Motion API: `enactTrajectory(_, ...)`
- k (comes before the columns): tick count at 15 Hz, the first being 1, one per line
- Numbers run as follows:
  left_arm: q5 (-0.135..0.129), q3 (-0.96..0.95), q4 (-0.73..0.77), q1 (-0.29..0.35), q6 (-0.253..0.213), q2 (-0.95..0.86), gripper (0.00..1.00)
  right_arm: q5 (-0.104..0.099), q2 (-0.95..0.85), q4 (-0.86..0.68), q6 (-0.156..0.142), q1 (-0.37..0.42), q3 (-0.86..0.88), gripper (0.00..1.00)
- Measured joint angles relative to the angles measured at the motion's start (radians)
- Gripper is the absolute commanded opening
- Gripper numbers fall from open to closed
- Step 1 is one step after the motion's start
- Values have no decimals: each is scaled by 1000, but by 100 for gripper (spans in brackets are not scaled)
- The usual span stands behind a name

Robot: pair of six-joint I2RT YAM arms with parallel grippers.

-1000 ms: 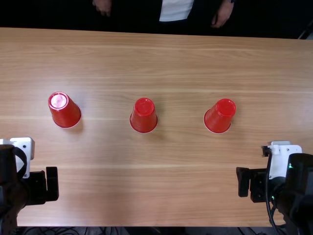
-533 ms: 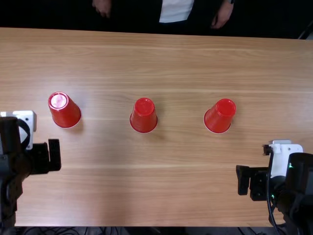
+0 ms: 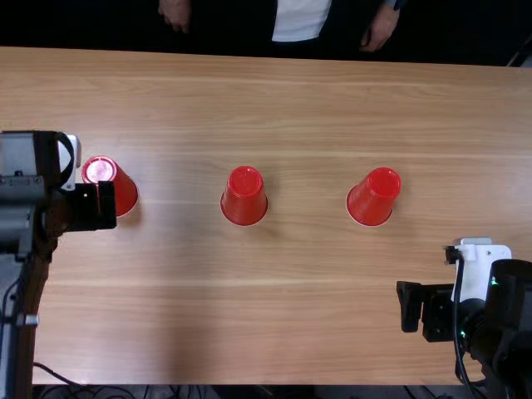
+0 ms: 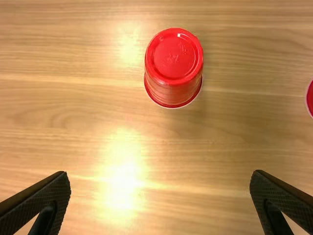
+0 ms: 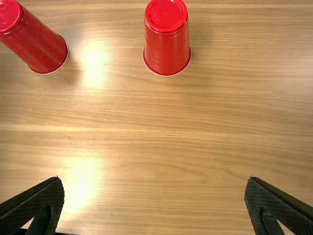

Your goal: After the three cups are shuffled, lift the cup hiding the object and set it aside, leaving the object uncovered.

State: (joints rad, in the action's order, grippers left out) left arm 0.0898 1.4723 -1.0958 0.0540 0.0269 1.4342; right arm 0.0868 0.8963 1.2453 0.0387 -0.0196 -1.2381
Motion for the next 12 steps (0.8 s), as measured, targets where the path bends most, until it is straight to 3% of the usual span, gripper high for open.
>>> enactTrajectory(4,0,0,71,0,5,124,100,3,0,0,0,0,0,100)
enactTrajectory(7,-1,0,116,-9,38,212,100,3,0,0,1,0,0,100)
enactTrajectory(12,0,2,190,-23,56,325,100,3,0,-2,0,0,3,100)
